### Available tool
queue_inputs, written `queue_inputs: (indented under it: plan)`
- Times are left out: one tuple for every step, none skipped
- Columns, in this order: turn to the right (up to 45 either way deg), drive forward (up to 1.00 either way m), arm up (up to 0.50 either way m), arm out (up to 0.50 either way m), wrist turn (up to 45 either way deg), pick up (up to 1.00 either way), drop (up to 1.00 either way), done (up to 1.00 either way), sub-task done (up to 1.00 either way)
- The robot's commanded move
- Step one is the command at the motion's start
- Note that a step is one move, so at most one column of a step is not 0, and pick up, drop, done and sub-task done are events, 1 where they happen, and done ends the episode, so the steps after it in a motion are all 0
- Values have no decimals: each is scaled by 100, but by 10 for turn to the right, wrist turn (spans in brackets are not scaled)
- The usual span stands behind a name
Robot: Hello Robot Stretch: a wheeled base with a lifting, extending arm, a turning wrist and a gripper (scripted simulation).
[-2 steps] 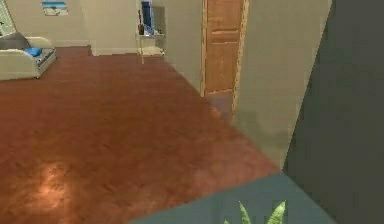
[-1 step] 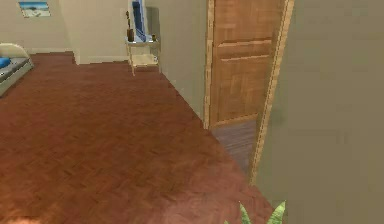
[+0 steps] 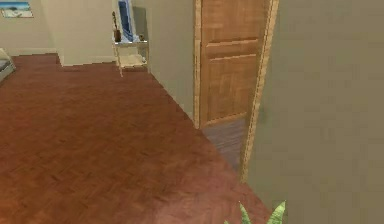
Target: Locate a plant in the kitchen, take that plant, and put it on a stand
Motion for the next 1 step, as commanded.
queue_inputs:
  plan:
    - [0, 100, 0, 0, 0, 0, 0, 0, 0]
